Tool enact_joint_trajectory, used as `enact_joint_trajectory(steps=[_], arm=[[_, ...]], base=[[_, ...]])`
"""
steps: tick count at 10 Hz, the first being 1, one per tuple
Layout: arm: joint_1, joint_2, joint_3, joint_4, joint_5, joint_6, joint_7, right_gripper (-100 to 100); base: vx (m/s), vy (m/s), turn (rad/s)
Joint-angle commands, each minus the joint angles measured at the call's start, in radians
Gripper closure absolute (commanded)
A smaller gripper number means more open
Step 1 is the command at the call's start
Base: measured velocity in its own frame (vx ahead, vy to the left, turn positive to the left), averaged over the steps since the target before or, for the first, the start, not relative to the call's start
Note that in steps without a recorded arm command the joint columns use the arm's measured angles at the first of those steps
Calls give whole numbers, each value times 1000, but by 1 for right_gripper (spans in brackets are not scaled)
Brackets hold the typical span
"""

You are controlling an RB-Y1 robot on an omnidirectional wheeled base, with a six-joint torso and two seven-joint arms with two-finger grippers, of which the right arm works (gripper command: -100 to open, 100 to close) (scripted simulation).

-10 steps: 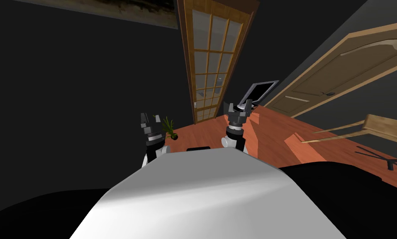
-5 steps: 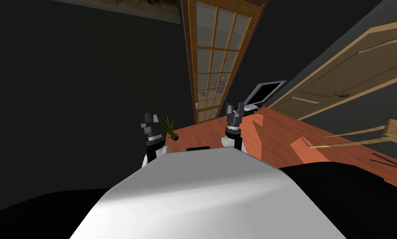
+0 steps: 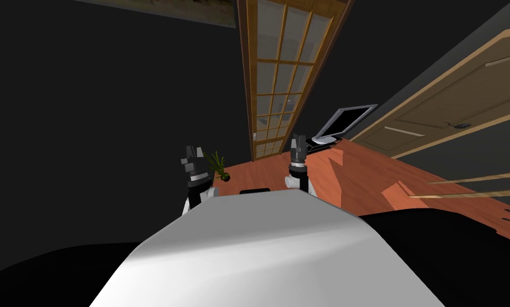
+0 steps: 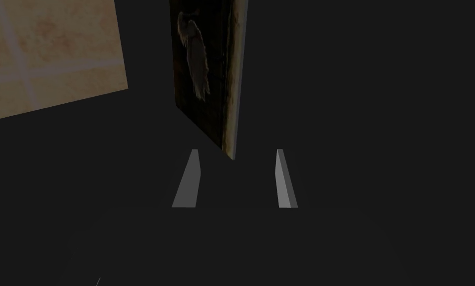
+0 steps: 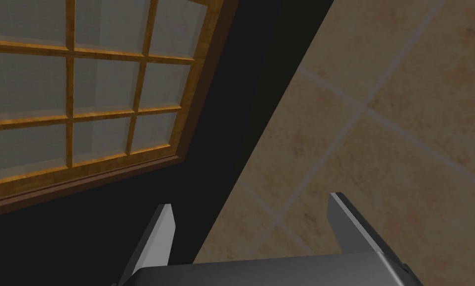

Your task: Pull the door open

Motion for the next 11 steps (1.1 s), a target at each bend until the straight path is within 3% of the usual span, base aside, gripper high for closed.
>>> enact_joint_trajectory(steps=[1,11], arm=[[-3,-2,-10,29,15,-8,30,-100],[-56,-16,-99,262,119,-48,235,-100]], base=[[80,8,67],[96,5,67]])
